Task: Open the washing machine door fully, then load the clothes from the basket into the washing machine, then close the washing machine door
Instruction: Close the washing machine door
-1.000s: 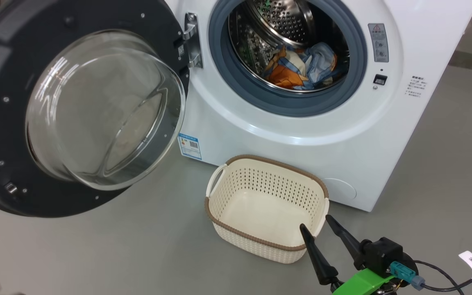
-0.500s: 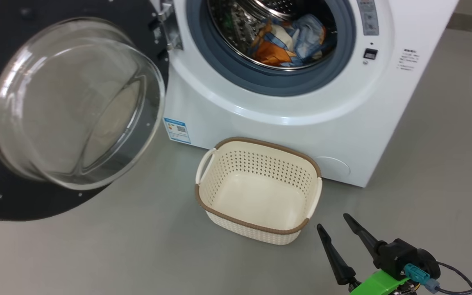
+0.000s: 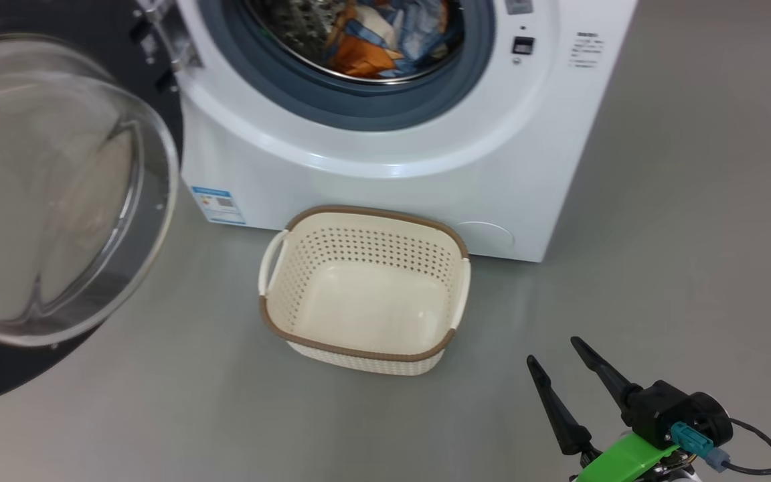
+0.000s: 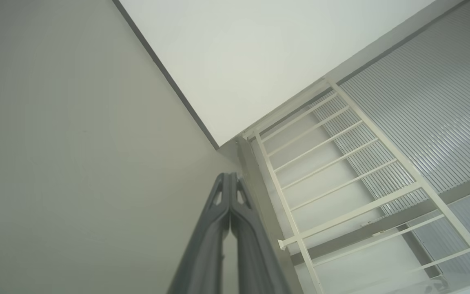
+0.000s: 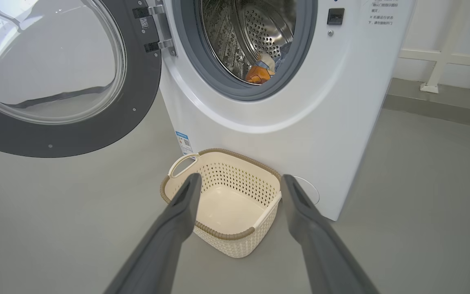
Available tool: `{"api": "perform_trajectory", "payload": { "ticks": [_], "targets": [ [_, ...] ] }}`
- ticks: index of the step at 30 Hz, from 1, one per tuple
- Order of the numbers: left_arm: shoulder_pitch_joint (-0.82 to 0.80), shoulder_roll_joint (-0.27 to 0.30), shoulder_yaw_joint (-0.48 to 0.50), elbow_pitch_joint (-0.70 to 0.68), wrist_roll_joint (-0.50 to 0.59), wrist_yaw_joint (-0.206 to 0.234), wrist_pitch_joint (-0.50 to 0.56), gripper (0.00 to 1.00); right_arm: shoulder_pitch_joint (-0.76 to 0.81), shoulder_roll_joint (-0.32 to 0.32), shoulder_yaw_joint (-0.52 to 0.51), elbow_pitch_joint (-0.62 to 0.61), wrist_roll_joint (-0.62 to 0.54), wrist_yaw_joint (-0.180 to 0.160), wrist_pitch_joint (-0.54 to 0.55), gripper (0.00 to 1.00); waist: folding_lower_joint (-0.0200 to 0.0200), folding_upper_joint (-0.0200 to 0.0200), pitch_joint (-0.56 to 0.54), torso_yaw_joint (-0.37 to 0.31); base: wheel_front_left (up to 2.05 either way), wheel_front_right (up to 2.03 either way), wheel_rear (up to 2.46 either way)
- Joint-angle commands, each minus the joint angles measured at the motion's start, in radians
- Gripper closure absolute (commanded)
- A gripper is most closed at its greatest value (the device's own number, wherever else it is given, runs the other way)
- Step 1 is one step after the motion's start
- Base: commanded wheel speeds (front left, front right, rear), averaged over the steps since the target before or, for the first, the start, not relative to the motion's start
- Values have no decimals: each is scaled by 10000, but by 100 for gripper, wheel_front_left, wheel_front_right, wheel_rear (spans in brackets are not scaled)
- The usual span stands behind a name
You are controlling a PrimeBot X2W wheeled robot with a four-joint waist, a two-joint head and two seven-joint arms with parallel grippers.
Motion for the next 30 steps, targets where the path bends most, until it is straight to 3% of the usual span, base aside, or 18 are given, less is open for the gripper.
{"api": "perform_trajectory", "payload": {
  "ticks": [1,9,30],
  "targets": [
    [-279,902,242,38,-258,-22,247,100,-260,-22,177,-279,-55,27,-86,0,0,0,164,-426,0,0,0],
    [-961,1129,343,1379,-857,-130,1422,100,-301,-55,103,-387,-71,27,-88,0,0,0,326,-653,0,0,0],
    [-1427,937,-148,2373,-1221,-492,3199,100,-425,31,68,-385,-158,27,-90,0,0,0,421,-695,0,0,0]
  ]
}}
